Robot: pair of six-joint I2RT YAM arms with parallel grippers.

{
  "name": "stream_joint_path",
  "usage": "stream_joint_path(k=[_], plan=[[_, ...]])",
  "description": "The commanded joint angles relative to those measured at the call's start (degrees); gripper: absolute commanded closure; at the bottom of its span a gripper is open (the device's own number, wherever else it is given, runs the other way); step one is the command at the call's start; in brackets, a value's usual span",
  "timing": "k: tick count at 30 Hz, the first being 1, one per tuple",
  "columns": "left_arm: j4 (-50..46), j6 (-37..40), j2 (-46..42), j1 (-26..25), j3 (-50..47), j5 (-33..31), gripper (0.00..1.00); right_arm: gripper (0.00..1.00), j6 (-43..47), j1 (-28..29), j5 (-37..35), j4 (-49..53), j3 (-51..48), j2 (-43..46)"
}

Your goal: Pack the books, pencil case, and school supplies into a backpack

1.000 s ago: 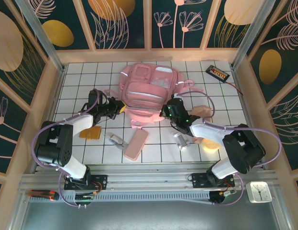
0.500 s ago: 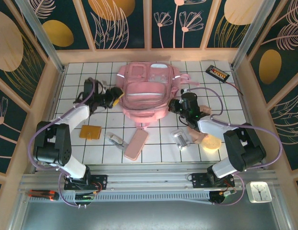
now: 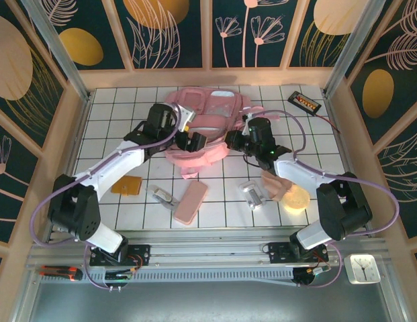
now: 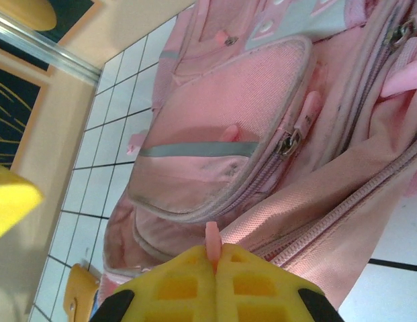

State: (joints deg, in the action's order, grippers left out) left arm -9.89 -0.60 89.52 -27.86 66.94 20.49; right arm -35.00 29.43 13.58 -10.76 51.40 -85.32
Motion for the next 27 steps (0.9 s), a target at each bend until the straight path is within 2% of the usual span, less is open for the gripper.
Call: stream_joint_path(k=[1, 4, 8, 10, 11, 12, 14, 15, 21, 27], plan=[[-2.12, 13.18, 2.53, -1.36, -0.49, 0.21, 0.13, 1.0, -1.06, 1.59, 4.25, -3.62, 5.04, 1.34], [-3.25, 17.29, 4.48, -3.03, 0.3, -2.11, 0.13, 1.0, -1.07, 3.09, 4.43, -2.57, 6.65, 1.21], [-2.59, 18.02, 6.71, -4.1, 1.81, -2.46, 0.13, 1.0, -1.43, 4.39, 4.35, -0.88, 8.67, 0.8], [-2.85, 18.34, 8.17, -4.65, 3.02, -2.47, 0.18, 1.0, -1.72, 4.79, 4.43, -0.84, 8.98, 0.61], [-3.34, 18.56, 8.31, -4.8, 3.63, -2.51, 0.24, 1.0, -1.91, 4.86, 4.37, -0.84, 9.07, 0.51], [-4.24, 18.96, 10.42, -4.93, 4.52, -2.47, 0.37, 1.0, -1.87, 5.0, 4.35, -0.67, 9.12, 0.36], [-6.76, 19.11, 12.19, -4.92, 6.67, -3.44, 0.86, 1.0, -1.67, 4.85, 3.73, -0.18, 9.07, 0.28], [-8.13, 19.22, 12.91, -4.86, 7.65, -3.77, 1.0, 1.0, -1.41, 4.84, 3.03, 0.26, 8.92, 0.29], [-9.34, 20.43, 9.45, -4.92, 6.8, -3.81, 1.0, 1.0, 0.33, 2.28, -1.26, -1.06, 4.8, 1.41], [-10.43, 18.84, 4.98, -4.34, 6.68, -1.14, 1.0, 1.0, 1.79, -6.84, -1.2, -6.17, 0.74, 1.73]])
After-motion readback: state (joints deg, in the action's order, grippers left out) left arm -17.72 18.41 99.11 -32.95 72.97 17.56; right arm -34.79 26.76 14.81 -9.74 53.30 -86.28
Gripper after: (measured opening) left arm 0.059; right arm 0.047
